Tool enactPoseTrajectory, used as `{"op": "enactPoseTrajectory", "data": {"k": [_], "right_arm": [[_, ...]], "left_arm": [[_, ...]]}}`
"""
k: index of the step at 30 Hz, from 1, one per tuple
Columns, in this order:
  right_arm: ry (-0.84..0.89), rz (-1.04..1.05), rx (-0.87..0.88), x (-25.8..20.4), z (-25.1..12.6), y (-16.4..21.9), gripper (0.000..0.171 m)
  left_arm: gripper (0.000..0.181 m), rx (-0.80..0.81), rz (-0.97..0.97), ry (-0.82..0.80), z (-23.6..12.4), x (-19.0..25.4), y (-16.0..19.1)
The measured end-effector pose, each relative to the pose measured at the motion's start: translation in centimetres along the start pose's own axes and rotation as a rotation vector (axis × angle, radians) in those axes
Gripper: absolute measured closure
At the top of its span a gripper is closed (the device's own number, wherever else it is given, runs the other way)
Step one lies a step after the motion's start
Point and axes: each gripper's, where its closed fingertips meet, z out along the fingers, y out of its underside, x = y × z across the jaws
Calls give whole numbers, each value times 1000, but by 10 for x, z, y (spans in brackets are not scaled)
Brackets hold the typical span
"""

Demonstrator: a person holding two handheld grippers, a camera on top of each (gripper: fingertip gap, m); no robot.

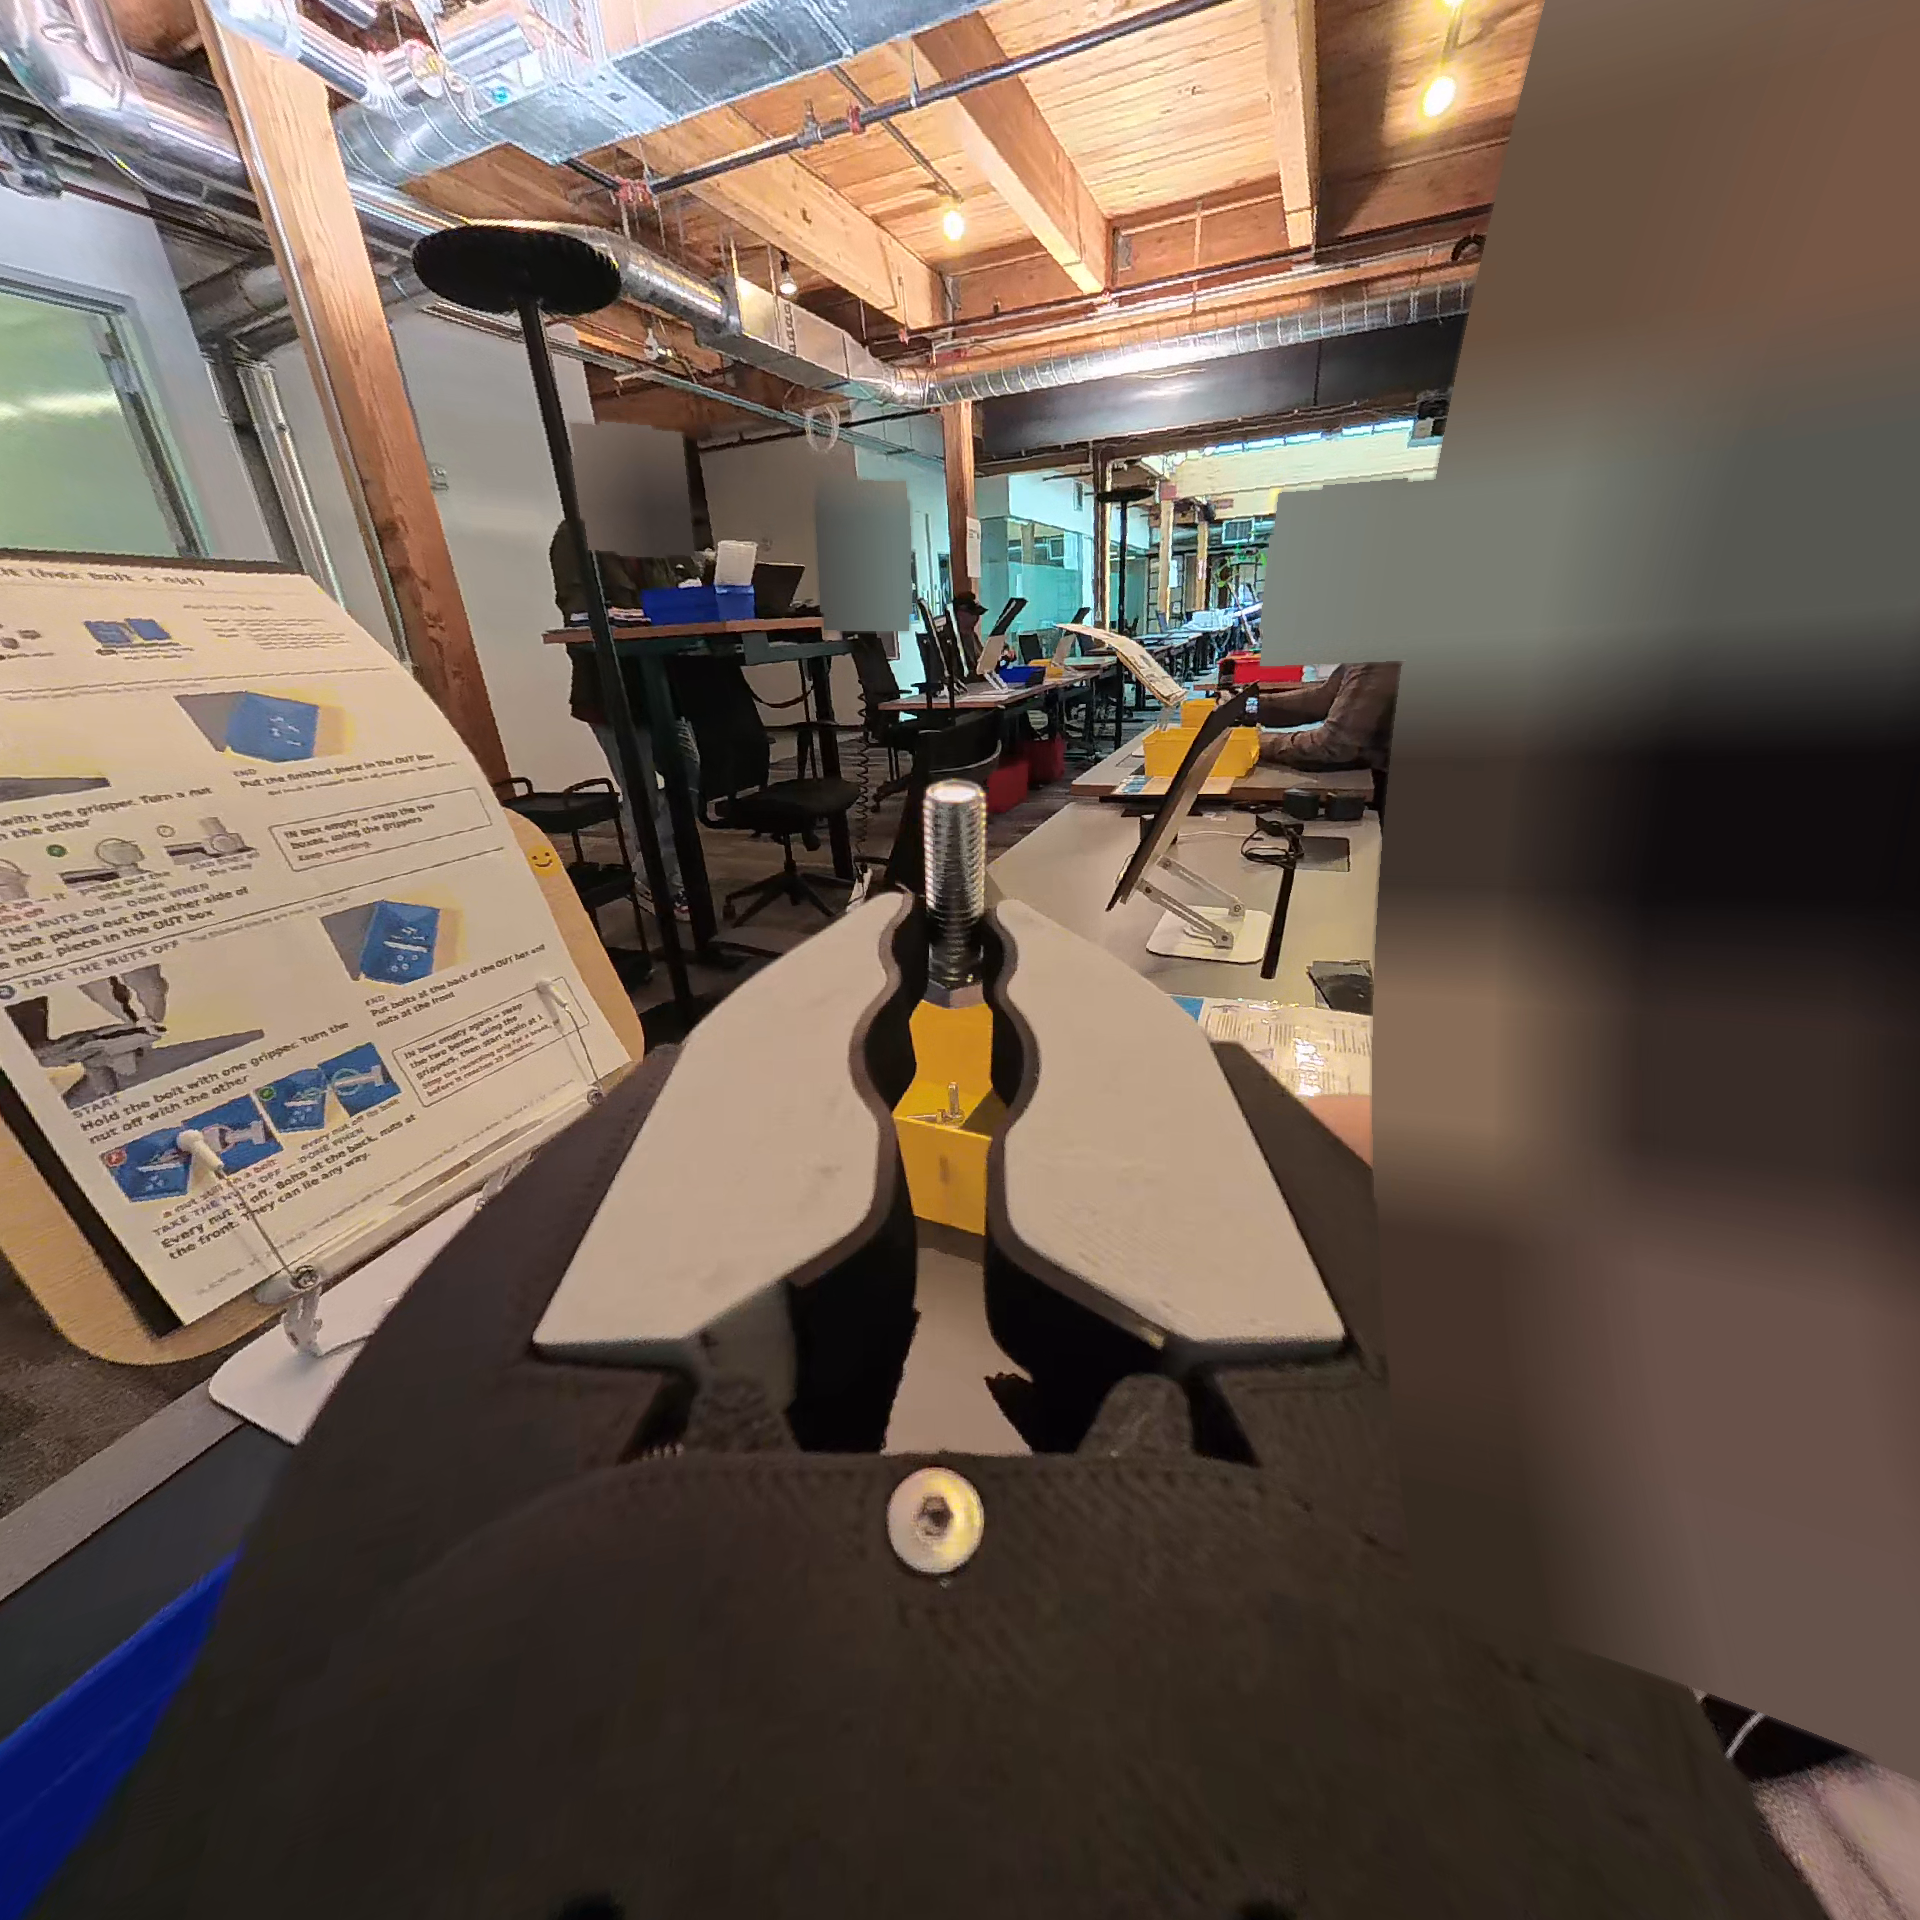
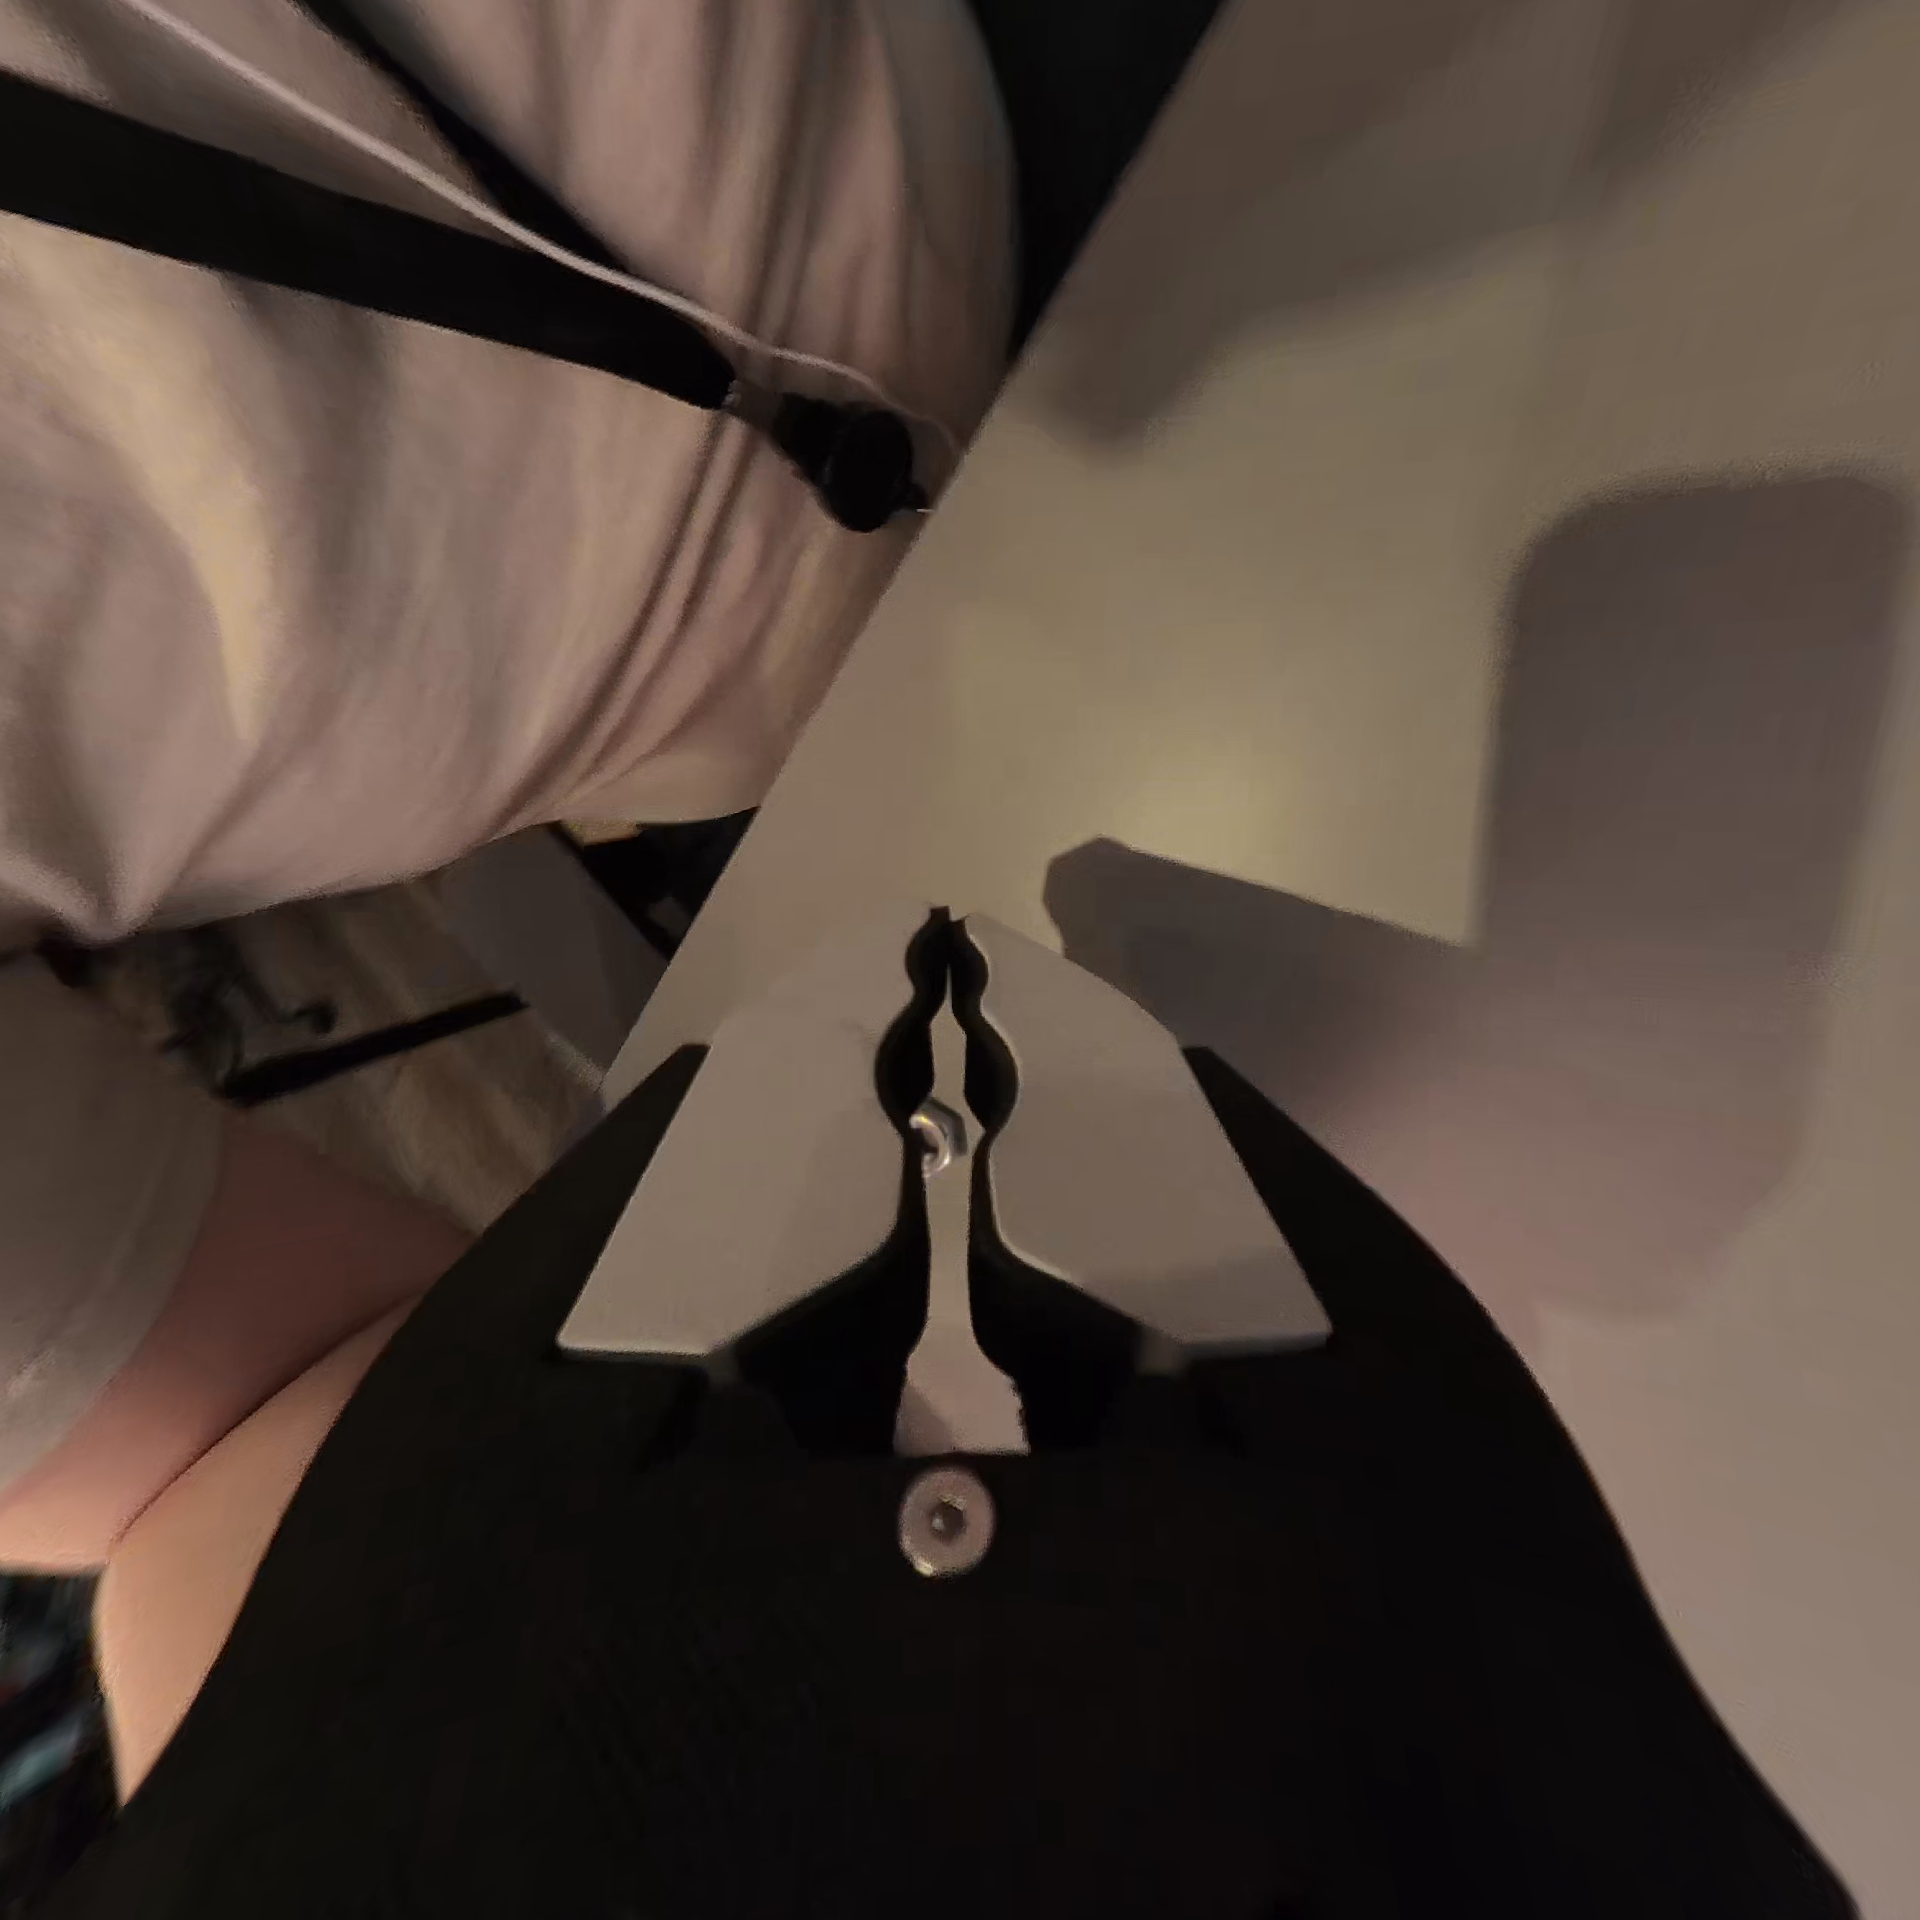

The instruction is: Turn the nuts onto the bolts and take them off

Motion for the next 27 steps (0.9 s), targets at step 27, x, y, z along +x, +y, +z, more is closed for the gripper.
{"op": "enactPoseTrajectory", "data": {"k": [27], "right_arm": [[1010,634,475,-3,-17,84,153]], "left_arm": [[172,72,4,116,-23,35,-20]]}}
